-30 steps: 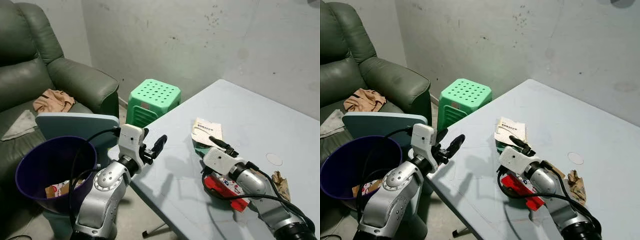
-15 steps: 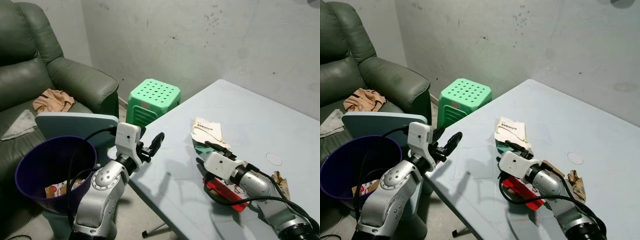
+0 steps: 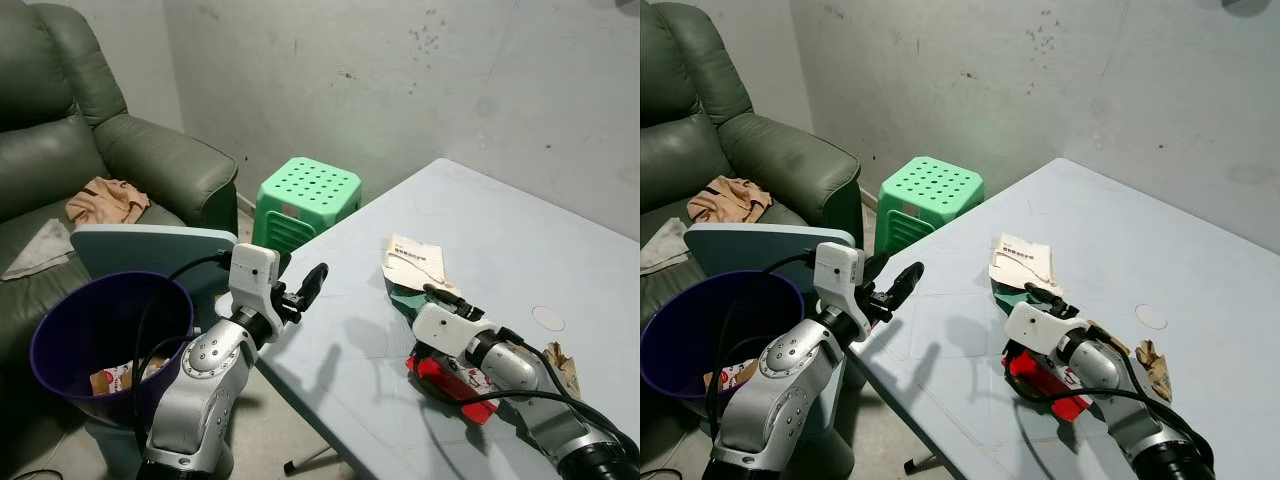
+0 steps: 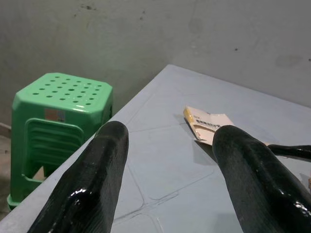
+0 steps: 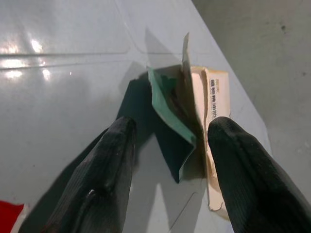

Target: Picking trash to rubbish bin

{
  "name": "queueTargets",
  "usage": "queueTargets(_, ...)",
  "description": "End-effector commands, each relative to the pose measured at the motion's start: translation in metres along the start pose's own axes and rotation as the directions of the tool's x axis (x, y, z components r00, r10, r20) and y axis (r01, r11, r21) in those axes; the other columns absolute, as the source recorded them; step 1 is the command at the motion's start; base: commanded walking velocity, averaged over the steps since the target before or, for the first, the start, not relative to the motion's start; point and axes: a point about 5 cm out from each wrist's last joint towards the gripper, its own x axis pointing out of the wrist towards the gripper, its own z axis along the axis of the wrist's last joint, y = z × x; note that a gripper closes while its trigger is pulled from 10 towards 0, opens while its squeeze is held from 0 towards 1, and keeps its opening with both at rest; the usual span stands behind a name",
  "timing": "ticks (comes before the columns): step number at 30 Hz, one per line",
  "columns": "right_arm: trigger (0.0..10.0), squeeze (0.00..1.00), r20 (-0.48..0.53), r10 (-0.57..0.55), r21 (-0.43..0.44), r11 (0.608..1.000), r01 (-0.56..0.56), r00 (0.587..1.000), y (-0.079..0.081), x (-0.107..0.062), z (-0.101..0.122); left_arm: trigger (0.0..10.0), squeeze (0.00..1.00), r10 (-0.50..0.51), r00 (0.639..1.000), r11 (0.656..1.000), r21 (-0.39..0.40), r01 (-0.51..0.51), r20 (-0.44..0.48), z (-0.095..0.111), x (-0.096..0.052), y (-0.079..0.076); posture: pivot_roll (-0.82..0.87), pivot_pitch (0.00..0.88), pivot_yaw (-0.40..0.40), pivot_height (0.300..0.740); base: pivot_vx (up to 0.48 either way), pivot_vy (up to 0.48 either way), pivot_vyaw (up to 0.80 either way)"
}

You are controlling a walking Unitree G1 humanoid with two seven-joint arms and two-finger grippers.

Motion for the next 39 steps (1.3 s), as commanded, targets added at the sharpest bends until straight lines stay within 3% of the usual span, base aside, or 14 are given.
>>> queueTargets(1, 0.0, 0.00, 0.025, -0.024, -0.029, 0.999, 0.025, 0.999, -0.005, 0.000, 0.003, 10.0, 0.00, -0.014, 1.000, 1.000, 0.010, 0.014, 0.027, 0.009, 0.002, -0.004, 0.07, 0.037, -0.095, 0.740, 0.000, 0.000, 0.00)
queueTargets(9, 0.0, 0.00, 0.008, -0.026, 0.006, 1.000, 0.026, 1.000, -0.006, 0.002, 0.003, 10.0, 0.00, -0.014, 0.999, 1.000, 0.001, 0.014, 0.029, 0.009, 0.003, -0.004, 0.07, 0.038, -0.095, 0.740, 0.000, 0.000, 0.00)
queueTargets(33, 0.0, 0.00, 0.073, 0.013, -0.034, 0.999, -0.011, 0.997, -0.007, -0.004, 0.003, 10.0, 0.00, 0.003, 0.999, 1.000, -0.019, -0.002, 0.040, 0.012, 0.003, 0.000, 0.06, 0.040, -0.099, 0.740, 0.000, 0.000, 0.00)
queueTargets(34, 3.2, 0.00, 0.076, 0.012, -0.035, 0.999, -0.010, 0.997, -0.007, -0.004, 0.003, 10.0, 0.00, 0.004, 0.999, 1.000, -0.021, -0.003, 0.040, 0.012, 0.003, 0.001, 0.06, 0.041, -0.098, 0.740, 0.000, 0.000, 0.00)
queueTargets(35, 3.2, 0.00, 0.093, 0.016, -0.041, 0.999, -0.012, 0.996, -0.008, -0.005, 0.004, 10.0, 0.00, 0.005, 0.999, 1.000, -0.022, -0.004, 0.041, 0.012, 0.003, 0.001, 0.06, 0.041, -0.098, 0.740, 0.000, 0.000, 0.00)
queueTargets(36, 4.9, 0.00, 0.111, 0.023, -0.047, 0.999, -0.018, 0.994, -0.008, -0.007, 0.005, 10.0, 0.00, 0.005, 0.999, 1.000, -0.023, -0.004, 0.041, 0.012, 0.003, 0.001, 0.07, 0.040, -0.098, 0.740, 0.000, 0.000, 0.00)
queueTargets(37, 4.9, 0.00, 0.123, 0.029, -0.052, 0.998, -0.023, 0.992, -0.007, -0.008, 0.006, 10.0, 0.00, 0.005, 0.999, 1.000, -0.023, -0.004, 0.041, 0.012, 0.003, 0.001, 0.07, 0.040, -0.098, 0.740, 0.000, 0.000, 0.00)
queueTargets(38, 10.0, 0.00, 0.114, 0.073, -0.061, 0.996, -0.066, 0.991, -0.004, -0.010, 0.005, 10.0, 0.00, 0.006, 0.999, 1.000, -0.025, -0.005, 0.043, 0.012, 0.003, 0.001, 0.06, 0.041, -0.099, 0.740, 0.000, 0.000, 0.00)
queueTargets(39, 10.0, 0.00, 0.106, 0.089, -0.068, 0.994, -0.082, 0.990, -0.004, -0.011, 0.003, 10.0, 0.00, 0.007, 0.999, 1.000, -0.029, -0.006, 0.044, 0.013, 0.003, 0.001, 0.06, 0.041, -0.099, 0.740, 0.000, 0.000, 0.00)
